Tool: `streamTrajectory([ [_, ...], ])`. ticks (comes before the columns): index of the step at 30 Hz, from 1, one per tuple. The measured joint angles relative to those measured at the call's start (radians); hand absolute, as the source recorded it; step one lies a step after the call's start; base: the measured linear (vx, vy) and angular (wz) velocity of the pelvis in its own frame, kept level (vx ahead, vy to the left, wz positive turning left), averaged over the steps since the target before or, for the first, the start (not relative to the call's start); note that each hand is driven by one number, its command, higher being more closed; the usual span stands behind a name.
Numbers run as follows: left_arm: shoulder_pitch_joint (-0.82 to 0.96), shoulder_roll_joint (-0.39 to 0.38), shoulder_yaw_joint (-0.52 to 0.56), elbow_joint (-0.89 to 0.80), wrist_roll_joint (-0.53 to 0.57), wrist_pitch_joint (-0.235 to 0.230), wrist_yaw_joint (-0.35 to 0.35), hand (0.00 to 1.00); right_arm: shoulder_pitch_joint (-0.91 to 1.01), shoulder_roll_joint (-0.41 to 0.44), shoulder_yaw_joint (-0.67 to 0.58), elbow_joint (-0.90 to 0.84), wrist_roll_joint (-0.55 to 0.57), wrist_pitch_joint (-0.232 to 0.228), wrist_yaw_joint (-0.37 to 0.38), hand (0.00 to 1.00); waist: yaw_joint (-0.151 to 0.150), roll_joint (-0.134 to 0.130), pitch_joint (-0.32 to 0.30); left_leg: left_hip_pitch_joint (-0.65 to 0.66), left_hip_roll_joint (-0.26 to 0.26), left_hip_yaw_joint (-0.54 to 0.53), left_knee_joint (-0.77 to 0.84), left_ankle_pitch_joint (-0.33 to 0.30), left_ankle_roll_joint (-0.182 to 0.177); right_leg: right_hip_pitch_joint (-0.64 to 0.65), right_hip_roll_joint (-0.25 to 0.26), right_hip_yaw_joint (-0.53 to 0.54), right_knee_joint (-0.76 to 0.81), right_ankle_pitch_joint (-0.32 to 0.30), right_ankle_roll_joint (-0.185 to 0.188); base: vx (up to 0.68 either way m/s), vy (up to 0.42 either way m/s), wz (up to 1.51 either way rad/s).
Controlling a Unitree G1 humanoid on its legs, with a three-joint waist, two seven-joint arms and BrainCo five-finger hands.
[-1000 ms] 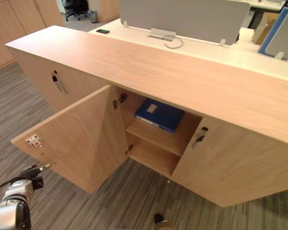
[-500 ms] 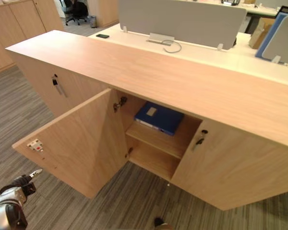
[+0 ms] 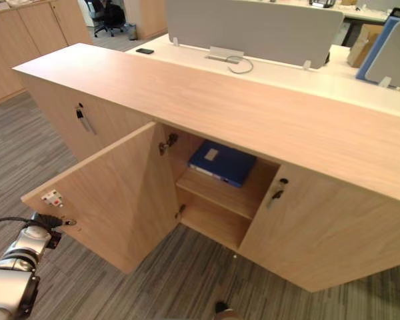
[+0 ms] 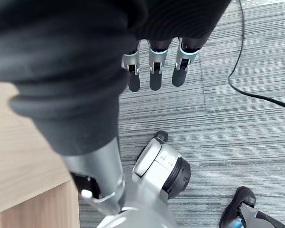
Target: Walk over to the cabinet, pick up the folder, carry it to the office cabinet, place the folder inside the office cabinet, then close the office cabinet door
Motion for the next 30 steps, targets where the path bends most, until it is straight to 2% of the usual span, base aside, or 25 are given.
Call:
streamTrajectory([
  [6,0.003,0.003,-0.158,-0.122,0.145,0.005,0.007,0.00,0.003,0.005,0.084,-0.073,-0.017,0.000,0.001,0.00,0.027,-0.018,0.017,-0.010,-0.026,-0.032,-0.001,0.005,0.006,0.003,-0.033,-0.025,0.009,-0.011,0.015,-0.02,0.029,0.17],
  [11,0.159,0.016,-0.249,-0.438,0.141,0.007,0.024,0.00,0.010,0.008,0.109,-0.106,-0.040,-0.002,0.000,0.00,0.044,-0.032,0.017,-0.020,-0.063,-0.052,-0.001,0.010,0.029,0.005,-0.074,-0.042,0.019,-0.020,0.028,0.01,0.058,0.17],
  [13,0.226,0.009,-0.367,-0.577,0.110,-0.004,0.011,0.00,0.008,0.007,0.078,-0.057,-0.058,0.002,-0.002,0.00,0.063,-0.033,0.013,-0.019,-0.086,-0.055,-0.001,0.006,0.041,0.008,-0.097,-0.042,0.019,-0.022,0.042,0.02,0.080,0.06],
  [15,0.273,-0.012,-0.426,-0.643,0.065,-0.028,-0.004,0.00,-0.002,0.006,0.061,-0.017,-0.066,0.011,-0.012,0.00,0.068,-0.035,0.006,-0.018,-0.098,-0.057,-0.002,0.004,0.050,0.010,-0.110,-0.041,0.017,-0.021,0.050,0.01,0.082,-0.01],
  [17,0.315,-0.096,-0.529,-0.679,0.006,-0.076,-0.052,0.00,-0.026,0.008,0.062,0.016,-0.075,0.022,-0.024,0.00,0.064,-0.037,-0.006,-0.018,-0.113,-0.052,-0.003,0.000,0.057,0.009,-0.125,-0.036,0.012,-0.015,0.060,-0.01,0.086,-0.08],
  [19,0.329,-0.171,-0.585,-0.696,-0.020,-0.092,-0.073,0.00,-0.045,0.008,0.062,0.029,-0.075,0.024,-0.032,0.00,0.052,-0.040,-0.010,-0.018,-0.118,-0.051,-0.006,-0.001,0.058,0.008,-0.129,-0.034,0.010,-0.014,0.063,-0.03,0.050,-0.05],
  [23,0.340,-0.350,-0.740,-0.754,-0.105,-0.153,-0.144,0.00,-0.067,0.008,0.062,0.049,-0.079,0.024,-0.041,0.00,0.022,-0.041,-0.024,-0.013,-0.112,-0.045,-0.006,0.001,0.060,0.009,-0.122,-0.028,-0.002,-0.013,0.061,-0.03,0.024,-0.07],
  [25,0.335,-0.397,-0.754,-0.771,-0.149,-0.181,-0.180,0.00,-0.076,0.008,0.063,0.059,-0.098,0.025,-0.042,0.00,0.013,-0.041,-0.024,-0.004,-0.103,-0.033,-0.006,-0.001,0.058,0.012,-0.111,-0.016,-0.004,-0.011,0.058,-0.02,0.005,-0.19],
  [30,0.336,-0.407,-0.795,-0.793,-0.287,-0.198,-0.227,0.00,-0.090,0.004,0.074,0.083,-0.154,0.026,-0.043,0.00,-0.004,-0.036,-0.032,0.001,-0.081,-0.020,-0.006,-0.004,0.052,0.014,-0.085,-0.007,-0.019,-0.001,0.044,-0.04,-0.009,-0.11],
])
